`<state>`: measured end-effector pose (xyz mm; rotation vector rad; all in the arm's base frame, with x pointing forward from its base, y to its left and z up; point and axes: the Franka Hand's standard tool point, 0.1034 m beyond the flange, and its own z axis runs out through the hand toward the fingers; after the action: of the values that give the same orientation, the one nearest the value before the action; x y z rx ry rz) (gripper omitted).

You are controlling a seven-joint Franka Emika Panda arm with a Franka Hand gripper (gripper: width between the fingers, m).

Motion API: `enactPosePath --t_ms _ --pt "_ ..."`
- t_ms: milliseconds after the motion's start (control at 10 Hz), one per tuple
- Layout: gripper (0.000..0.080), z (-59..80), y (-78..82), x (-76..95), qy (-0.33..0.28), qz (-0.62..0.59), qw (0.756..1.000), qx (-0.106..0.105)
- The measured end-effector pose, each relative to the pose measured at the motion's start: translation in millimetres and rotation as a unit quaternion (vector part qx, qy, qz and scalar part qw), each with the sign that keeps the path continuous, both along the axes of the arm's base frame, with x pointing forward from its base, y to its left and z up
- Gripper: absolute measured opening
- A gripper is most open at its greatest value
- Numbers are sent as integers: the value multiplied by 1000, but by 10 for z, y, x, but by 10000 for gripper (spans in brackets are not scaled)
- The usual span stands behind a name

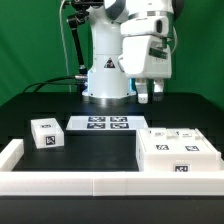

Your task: Assemble cabinet

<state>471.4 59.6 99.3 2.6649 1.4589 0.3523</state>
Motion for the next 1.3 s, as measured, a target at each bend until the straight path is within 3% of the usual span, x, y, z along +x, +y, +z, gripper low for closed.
enactPosePath --t_ms 100,500,700,800,1000,1200,1300 --pt "797 -36 17 -72 6 -87 996 24" --pt "797 -46 37 -70 15 -202 978 58" --pt "797 -54 55 -72 22 -285 955 81" --pt "797 -93 163 -99 28 -347 932 97" --pt "797 -217 222 -30 35 -391 913 106" --pt "797 -391 338 25 32 -392 912 116" --pt "797 -534 301 48 26 -382 916 119"
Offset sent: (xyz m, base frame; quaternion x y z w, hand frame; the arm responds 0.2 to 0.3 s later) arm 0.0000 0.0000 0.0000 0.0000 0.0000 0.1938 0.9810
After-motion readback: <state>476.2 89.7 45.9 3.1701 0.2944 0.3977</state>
